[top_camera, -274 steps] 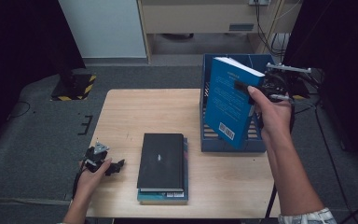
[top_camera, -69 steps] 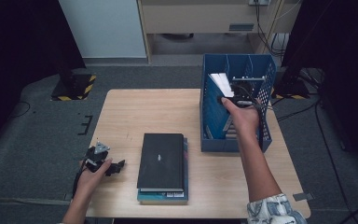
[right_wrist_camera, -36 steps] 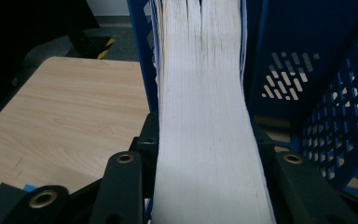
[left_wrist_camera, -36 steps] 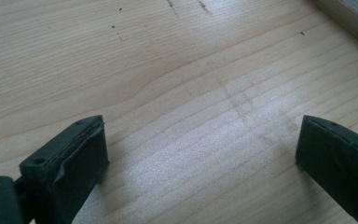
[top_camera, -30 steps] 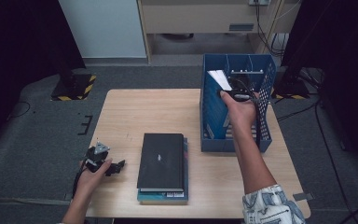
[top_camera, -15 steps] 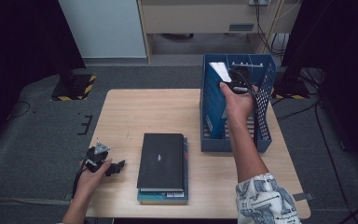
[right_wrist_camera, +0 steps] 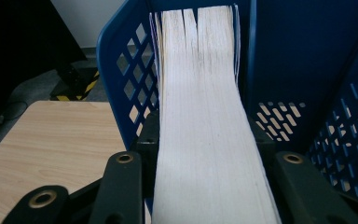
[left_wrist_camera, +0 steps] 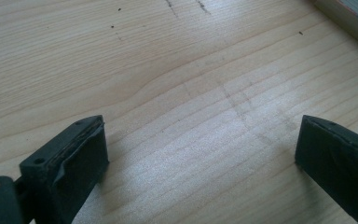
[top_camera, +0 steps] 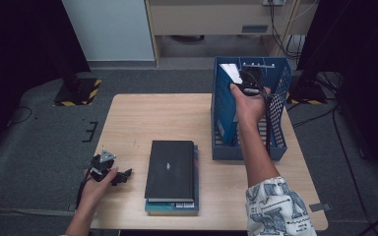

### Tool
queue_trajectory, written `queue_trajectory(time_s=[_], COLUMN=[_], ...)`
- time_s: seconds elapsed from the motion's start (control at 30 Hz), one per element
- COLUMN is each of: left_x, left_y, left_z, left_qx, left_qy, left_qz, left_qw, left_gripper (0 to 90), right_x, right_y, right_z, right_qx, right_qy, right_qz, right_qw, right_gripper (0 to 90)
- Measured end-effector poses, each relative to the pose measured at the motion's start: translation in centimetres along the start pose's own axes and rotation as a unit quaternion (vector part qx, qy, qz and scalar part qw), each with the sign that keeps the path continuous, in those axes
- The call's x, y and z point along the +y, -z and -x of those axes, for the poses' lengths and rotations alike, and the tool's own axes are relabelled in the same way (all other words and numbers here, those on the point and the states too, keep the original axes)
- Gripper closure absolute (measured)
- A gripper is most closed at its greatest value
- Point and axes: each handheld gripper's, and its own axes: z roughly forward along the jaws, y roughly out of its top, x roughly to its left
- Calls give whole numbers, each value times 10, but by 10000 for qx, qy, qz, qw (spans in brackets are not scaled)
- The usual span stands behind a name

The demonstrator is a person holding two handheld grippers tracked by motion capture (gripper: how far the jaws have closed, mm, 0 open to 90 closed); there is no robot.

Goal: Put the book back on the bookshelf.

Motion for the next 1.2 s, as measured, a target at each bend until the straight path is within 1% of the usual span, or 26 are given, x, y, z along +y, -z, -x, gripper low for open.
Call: queue_trajectory(time_s=[0.4,0.53,0.67,0.9,1.03,1.13,1.2], left_x=[0,0,0,0,0,0,0], left_y=[0,0,0,0,0,0,0], left_z=[0,0,0,0,0,0,0], left_qx=[-1,-2,-5,-3,-4,-6,-5], left_qy=[-2,-1,-4,-5,-5,-9,-10], left_qz=[-9,-11,-10,-12,-11,-11,-11], left_qw=[10000,10000,10000,10000,10000,10000,10000], left_gripper=[17,16,17,16,17,17,17], right_x=[1,0,-1,-3,-6,-10,-12], right_y=[-2,-4,-6,-9,-12,-15,-15], right_z=[0,-2,-2,-4,-4,-4,-3], right_qx=[-32,-60,-55,-95,-115,-131,-132], right_qy=[-43,29,23,91,82,49,45], right_qz=[50,80,93,91,117,79,129], right_qw=[10000,9999,9999,9999,9998,9999,9998], right_gripper=[601,601,601,601,601,601,602])
